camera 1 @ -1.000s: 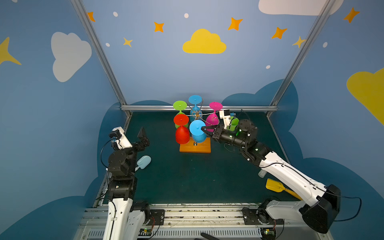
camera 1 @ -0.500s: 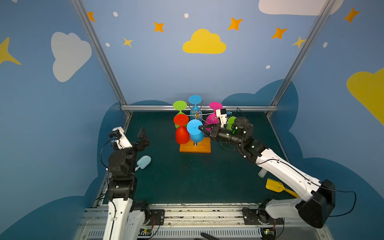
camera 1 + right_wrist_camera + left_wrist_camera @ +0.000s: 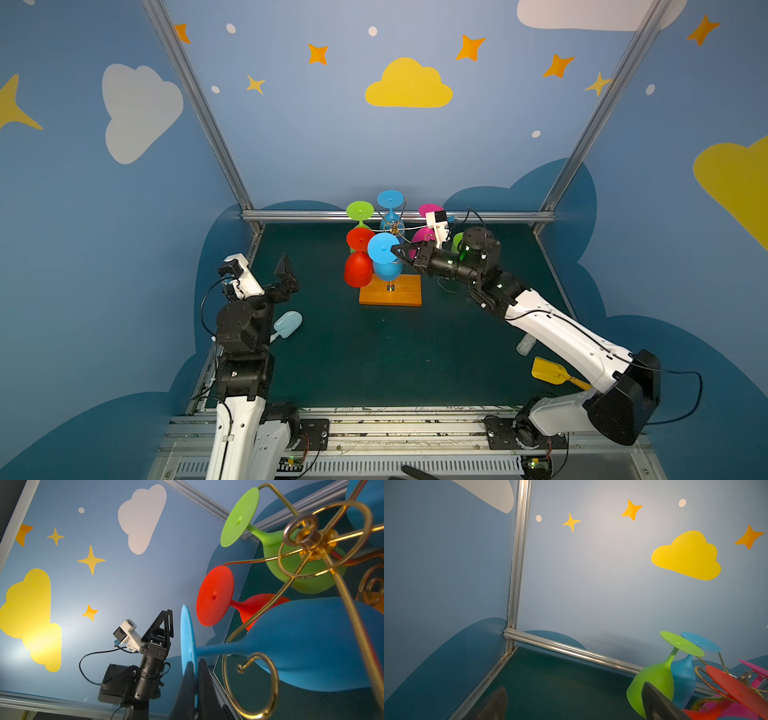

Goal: Take the wine glass off the wine glass rack

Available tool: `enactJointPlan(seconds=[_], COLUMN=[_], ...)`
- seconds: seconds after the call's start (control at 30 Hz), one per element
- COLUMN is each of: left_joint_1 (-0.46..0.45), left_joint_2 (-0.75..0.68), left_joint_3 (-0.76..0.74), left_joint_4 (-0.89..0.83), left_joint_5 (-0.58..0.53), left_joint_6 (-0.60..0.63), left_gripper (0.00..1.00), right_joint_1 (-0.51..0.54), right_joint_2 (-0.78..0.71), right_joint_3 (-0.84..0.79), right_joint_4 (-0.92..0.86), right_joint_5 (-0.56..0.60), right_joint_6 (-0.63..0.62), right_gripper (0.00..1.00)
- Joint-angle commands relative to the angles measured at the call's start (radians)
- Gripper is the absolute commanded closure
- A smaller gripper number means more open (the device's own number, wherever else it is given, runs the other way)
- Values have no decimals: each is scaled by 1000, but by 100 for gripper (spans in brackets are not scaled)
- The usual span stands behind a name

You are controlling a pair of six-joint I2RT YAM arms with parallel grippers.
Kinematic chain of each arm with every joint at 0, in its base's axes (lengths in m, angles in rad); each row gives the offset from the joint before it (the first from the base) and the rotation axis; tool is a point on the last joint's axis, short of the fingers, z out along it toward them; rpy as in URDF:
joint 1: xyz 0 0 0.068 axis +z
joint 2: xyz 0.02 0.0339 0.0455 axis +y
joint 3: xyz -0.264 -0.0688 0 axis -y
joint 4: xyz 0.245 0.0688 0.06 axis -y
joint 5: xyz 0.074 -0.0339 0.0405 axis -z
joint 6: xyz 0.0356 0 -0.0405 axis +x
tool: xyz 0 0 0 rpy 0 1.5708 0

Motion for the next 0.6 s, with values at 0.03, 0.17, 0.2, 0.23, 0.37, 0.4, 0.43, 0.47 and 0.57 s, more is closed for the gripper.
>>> enactJointPlan(seconds=[0.03,0.17,0.2,0.23,0.37,0.4,0.43,0.47,0.57], left_joint_1=[4,4,4,4,3,4,4,4,5], left_joint_2=[-9,-10,-11,-11,-8,-8,-8,-9,-9], left_joint_3=[-10,-10,-10,-10,-10,-10,-10,-10,-10], left_joint_4=[1,1,1,1,1,1,1,1,1], left_joint_5=[-8,-7,-7,-7,-8,-8,-8,-8,-9], left_joint_6=[6,7,6,7,6,6,7,6,8], left_gripper=[1,1,1,1,1,1,1,1,1], right_joint_1=[-22,-37,-41,-45,-61,-64,-67,-69,-69], right_joint_2=[14,14,14,14,17,17,17,16,11], right_joint_3=[25,20,18,17,9,9,9,8,3], right_joint_4=[41,47,47,47,60,60,60,60,58], right_joint_5=[18,22,23,24,24,24,21,21,16], right_joint_6=[-15,-11,-11,-11,-2,0,-1,0,1], right_gripper=[100,100,100,100,100,100,100,100,100])
